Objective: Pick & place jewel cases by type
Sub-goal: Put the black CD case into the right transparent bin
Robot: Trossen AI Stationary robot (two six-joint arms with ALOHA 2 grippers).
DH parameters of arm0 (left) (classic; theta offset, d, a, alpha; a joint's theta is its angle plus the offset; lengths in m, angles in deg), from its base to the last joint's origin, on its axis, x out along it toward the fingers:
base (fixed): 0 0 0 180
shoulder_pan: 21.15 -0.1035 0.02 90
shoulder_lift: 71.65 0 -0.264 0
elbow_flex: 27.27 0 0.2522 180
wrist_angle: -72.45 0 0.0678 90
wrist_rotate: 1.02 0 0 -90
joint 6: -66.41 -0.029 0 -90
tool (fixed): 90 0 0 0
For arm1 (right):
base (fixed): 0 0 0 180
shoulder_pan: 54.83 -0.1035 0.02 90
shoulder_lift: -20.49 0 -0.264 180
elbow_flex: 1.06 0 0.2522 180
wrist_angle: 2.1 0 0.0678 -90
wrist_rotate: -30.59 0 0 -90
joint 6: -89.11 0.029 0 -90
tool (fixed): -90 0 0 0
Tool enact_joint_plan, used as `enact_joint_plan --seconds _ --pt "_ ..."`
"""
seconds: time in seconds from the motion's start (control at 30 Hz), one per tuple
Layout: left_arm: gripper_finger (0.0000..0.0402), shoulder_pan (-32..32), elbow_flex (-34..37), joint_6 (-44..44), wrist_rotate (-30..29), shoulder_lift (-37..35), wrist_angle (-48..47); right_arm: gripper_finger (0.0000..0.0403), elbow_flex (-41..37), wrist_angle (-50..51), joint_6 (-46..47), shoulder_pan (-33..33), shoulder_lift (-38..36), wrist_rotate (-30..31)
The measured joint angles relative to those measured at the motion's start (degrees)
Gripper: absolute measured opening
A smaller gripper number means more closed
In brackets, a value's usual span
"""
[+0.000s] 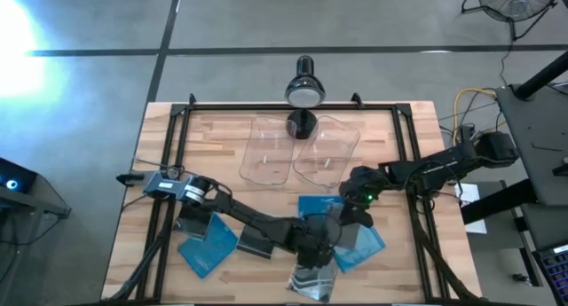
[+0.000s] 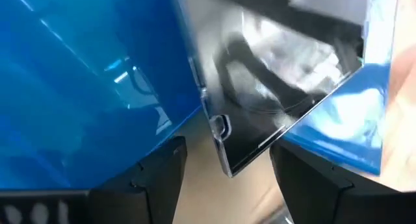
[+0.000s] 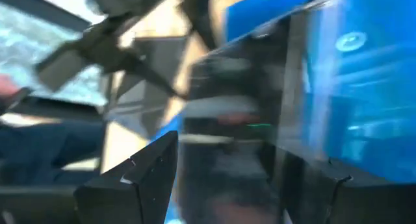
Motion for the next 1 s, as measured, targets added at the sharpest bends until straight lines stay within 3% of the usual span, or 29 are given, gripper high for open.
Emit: enact_joint_plan --seconds 0.17,0.33,0.47,0.73,1.0 --pt "0.0213 -0.09 0.04 1.16 -3.11 0.02 -0.72 0.0225 2.33 5.73 0.2 -0.03 1.42 -5.68" --pt "0.0213 -0.07 0.04 1.18 -3.52 0.02 -1.82 0.0195 4.26 14.24 0.53 -0.01 1.48 -6.8" --pt "0.0213 0.58 -0.09 1.86 -3.66 0.02 -2.38 0.0142 6.4 22.34 1.52 0.1 1.17 -6.77" --pt "0.0213 2.6 -0.25 5.03 -6.31 0.0 -4.42 0.0017 7.72 24.38 9.09 0.15 -1.12 -7.78" --pt "0.0213 7.41 -1.32 11.98 -8.7 -0.11 -9.92 0.0013 12.9 27.59 17.16 1.03 -10.4 -11.64"
